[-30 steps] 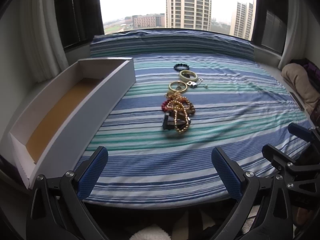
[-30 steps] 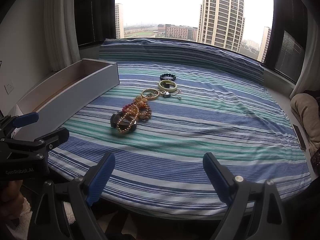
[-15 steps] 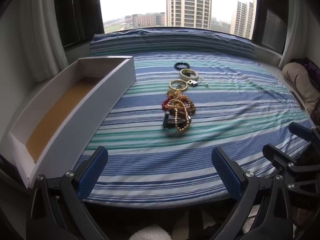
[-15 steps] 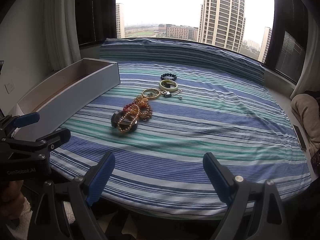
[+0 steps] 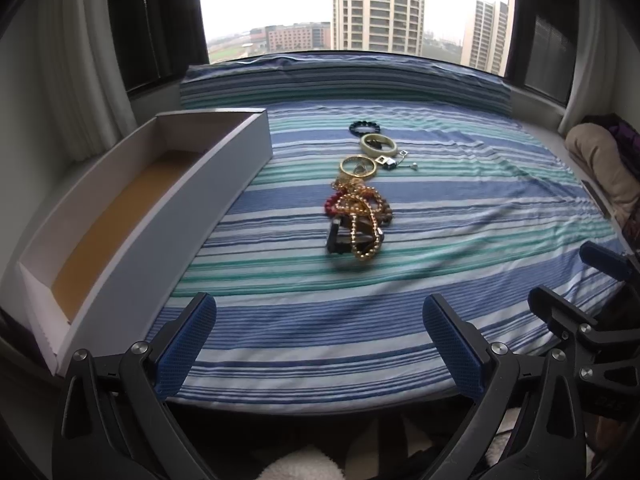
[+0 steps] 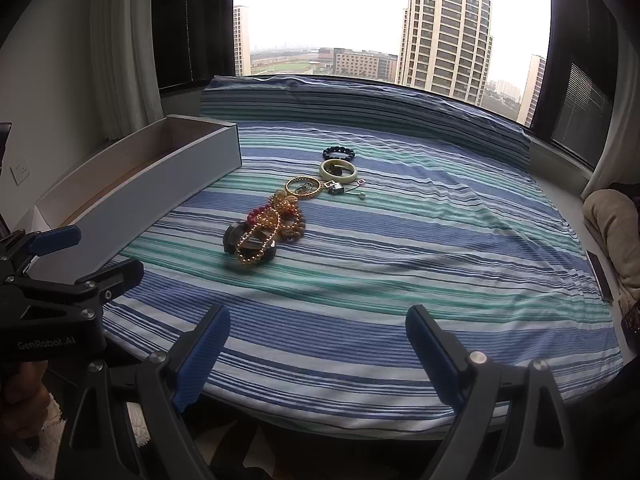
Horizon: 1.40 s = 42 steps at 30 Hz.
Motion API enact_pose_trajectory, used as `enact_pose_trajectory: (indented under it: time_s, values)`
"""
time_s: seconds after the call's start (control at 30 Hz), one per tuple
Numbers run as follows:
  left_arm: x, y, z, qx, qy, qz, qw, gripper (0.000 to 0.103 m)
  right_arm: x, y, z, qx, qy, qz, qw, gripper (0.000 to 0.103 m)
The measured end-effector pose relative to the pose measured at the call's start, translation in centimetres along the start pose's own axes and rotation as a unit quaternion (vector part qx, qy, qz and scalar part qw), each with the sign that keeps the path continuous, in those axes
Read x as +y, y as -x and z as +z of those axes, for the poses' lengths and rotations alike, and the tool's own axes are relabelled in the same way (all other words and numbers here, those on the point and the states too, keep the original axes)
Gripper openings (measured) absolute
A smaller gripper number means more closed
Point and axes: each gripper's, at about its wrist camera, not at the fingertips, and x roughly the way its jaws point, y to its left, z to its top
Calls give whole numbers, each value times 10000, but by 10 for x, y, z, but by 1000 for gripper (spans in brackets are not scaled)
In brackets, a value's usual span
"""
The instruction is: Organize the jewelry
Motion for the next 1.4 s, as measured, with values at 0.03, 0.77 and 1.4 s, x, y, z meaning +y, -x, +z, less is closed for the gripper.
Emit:
enact_pose_trajectory:
  time_s: [0.03,0.77,1.4]
  values:
    - [0,0,0,7,1,-1,10000,103,0,0,0,-1,1,0,10000,92]
    - [4,-5,1,59,74,13,10000,103,1,-4,1,31,-27,19,10000,92]
    - [8,-12,1,146,93,21,9998,102,3,-16,2,164,23,98,9998,92]
